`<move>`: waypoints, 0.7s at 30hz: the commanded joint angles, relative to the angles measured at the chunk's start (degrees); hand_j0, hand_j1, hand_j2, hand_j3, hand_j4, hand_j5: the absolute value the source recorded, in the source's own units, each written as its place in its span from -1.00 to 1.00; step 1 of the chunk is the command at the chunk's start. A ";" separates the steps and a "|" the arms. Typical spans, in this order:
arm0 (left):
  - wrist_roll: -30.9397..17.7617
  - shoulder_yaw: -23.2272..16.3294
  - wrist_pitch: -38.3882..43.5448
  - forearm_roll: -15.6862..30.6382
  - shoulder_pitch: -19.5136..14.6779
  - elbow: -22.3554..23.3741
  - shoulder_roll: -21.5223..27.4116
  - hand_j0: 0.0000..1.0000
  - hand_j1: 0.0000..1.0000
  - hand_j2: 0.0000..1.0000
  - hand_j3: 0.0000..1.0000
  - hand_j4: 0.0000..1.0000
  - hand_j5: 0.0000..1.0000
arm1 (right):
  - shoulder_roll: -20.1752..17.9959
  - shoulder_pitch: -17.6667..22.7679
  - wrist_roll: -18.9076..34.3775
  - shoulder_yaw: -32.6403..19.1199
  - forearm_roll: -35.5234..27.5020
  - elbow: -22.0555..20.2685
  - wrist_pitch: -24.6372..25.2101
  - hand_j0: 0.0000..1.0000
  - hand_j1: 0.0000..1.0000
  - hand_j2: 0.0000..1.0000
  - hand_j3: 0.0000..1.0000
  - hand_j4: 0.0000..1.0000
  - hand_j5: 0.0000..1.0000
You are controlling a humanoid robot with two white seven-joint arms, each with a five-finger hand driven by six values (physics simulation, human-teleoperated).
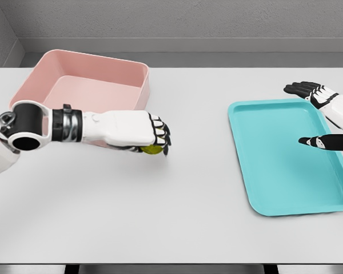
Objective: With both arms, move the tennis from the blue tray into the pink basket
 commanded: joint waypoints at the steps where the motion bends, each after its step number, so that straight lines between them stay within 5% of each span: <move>1: -0.05 0.37 0.15 0.98 0.00 0.84 0.04 0.28 0.28 0.28 0.28 0.28 0.28 | -0.04 0.00 -0.03 -0.01 -0.44 -0.02 0.17 1.00 1.00 1.00 1.00 1.00 1.00; 16: -0.05 4.24 0.15 3.01 -2.99 7.61 0.92 0.28 0.28 0.28 0.28 0.28 0.28 | -0.04 0.00 -0.03 -0.01 -0.44 0.06 0.17 1.00 1.00 1.00 1.00 1.00 1.00; 21: -0.05 6.17 0.15 3.97 -3.16 13.41 1.10 0.30 0.30 0.30 0.30 0.30 0.30 | -0.04 0.00 -0.03 -0.01 -0.44 0.06 0.17 1.00 1.00 1.00 1.00 1.00 1.00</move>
